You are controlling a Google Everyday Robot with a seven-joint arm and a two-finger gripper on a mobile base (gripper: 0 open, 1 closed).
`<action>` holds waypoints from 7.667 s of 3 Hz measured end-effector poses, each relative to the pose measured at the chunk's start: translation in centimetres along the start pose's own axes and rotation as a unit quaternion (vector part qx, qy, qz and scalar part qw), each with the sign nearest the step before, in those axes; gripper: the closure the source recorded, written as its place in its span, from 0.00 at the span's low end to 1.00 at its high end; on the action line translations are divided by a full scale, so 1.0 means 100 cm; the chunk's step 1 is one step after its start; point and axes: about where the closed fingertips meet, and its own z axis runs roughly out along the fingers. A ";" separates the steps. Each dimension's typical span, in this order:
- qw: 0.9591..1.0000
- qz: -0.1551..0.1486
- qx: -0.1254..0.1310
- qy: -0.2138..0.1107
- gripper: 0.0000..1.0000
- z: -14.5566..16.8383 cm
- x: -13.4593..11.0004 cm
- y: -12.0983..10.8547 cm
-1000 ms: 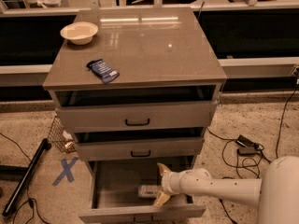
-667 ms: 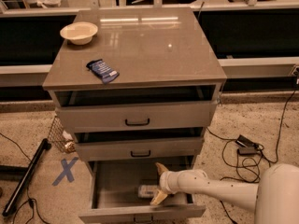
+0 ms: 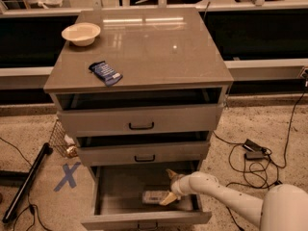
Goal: Pick blue plastic bottle from bottom drawer and place on counter
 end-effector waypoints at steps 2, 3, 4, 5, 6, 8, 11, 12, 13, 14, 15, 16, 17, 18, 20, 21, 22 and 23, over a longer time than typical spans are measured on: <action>1.000 0.022 -0.018 0.012 0.57 0.023 0.040 -0.006; 1.000 0.022 -0.018 0.012 0.43 0.020 0.037 -0.006; 0.999 0.010 -0.030 0.010 0.25 0.023 0.038 0.000; 0.999 -0.008 -0.041 0.000 0.02 0.021 0.034 0.006; 0.998 -0.032 -0.055 -0.013 0.00 0.019 0.027 0.014; 0.995 -0.060 -0.076 0.007 0.00 0.036 0.028 0.019; 0.994 -0.064 -0.084 0.034 0.22 0.047 0.034 0.016; 0.992 -0.065 -0.101 0.036 0.21 0.056 0.046 0.018; 0.989 -0.080 -0.120 0.044 0.30 0.062 0.056 0.024; 0.987 -0.094 -0.127 0.040 0.45 0.063 0.059 0.028; 0.986 -0.104 -0.128 0.007 0.68 0.059 0.054 0.031; 0.987 -0.092 -0.117 -0.060 0.91 0.041 0.042 0.029; 0.992 -0.064 -0.055 -0.092 1.00 -0.024 0.035 -0.006; 0.996 -0.031 0.024 -0.079 1.00 -0.109 0.030 -0.030; 0.997 -0.038 0.029 -0.062 1.00 -0.176 0.006 0.021; 0.997 -0.038 0.028 -0.062 1.00 -0.177 0.005 0.022; 0.998 -0.039 0.018 -0.049 1.00 -0.220 -0.008 0.035; 0.997 -0.056 0.027 -0.035 1.00 -0.288 -0.033 0.050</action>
Offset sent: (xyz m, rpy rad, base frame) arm 0.0104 -0.0285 -0.0674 -0.0037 0.0738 -0.0045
